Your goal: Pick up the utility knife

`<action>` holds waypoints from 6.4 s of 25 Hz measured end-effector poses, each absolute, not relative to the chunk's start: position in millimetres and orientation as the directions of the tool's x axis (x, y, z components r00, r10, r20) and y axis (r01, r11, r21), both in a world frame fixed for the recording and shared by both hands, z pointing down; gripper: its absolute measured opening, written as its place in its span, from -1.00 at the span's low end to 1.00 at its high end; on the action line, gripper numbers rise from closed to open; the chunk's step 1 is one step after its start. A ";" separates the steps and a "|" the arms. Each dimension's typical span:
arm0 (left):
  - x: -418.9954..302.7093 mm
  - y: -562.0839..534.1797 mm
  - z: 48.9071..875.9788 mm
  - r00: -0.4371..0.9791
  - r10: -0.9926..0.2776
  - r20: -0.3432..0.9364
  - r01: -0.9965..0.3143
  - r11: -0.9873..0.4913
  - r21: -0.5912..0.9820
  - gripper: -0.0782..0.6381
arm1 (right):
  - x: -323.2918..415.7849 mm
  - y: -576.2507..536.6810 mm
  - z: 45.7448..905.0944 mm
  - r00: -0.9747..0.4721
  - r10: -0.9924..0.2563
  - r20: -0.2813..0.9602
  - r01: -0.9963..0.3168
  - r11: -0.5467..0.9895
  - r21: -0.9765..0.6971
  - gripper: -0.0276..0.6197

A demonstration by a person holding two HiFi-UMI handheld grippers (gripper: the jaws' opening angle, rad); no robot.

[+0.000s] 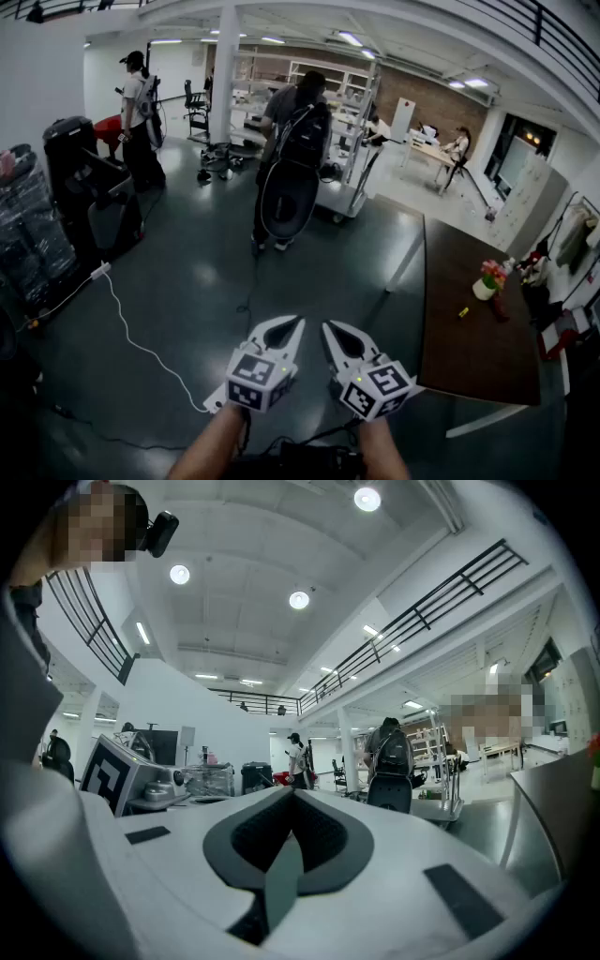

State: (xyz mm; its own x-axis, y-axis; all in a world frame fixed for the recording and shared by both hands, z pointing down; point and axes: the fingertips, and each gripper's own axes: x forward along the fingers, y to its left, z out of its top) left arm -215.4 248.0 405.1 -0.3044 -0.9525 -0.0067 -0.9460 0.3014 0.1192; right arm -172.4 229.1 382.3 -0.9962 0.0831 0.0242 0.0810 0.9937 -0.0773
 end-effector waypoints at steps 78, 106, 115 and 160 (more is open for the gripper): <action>-5.1 -402.4 458.4 0.595 -0.773 0.218 -0.802 -0.587 0.108 -0.76 | 63.9 -356.8 400.1 -0.493 -0.867 0.071 -0.865 0.480 -0.144 -0.88; 37.1 -536.0 648.3 0.401 -0.688 0.604 -0.895 -0.435 0.099 -0.32 | 116.9 -448.0 494.1 -0.456 -0.855 0.246 -0.883 0.400 -0.247 -0.88; 30.2 -542.6 683.5 0.271 -0.647 0.713 -0.930 -0.367 0.020 -0.27 | 131.8 -442.7 510.5 -0.461 -0.843 0.277 -0.877 0.386 -0.285 -0.88; -3.3 -424.3 435.5 0.650 -0.733 0.199 -0.760 -0.620 0.195 -0.59 | 66.7 -376.1 384.9 -0.437 -0.899 -0.023 -0.878 0.432 -0.206 -0.88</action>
State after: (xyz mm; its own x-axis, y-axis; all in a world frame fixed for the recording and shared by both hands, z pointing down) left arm -3.3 -424.3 435.5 0.6501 -0.7333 0.1991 -0.7596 -0.6204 0.1952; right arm 66.7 -376.1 384.9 -0.4366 -0.8993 -0.0235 -0.8782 0.4317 -0.2056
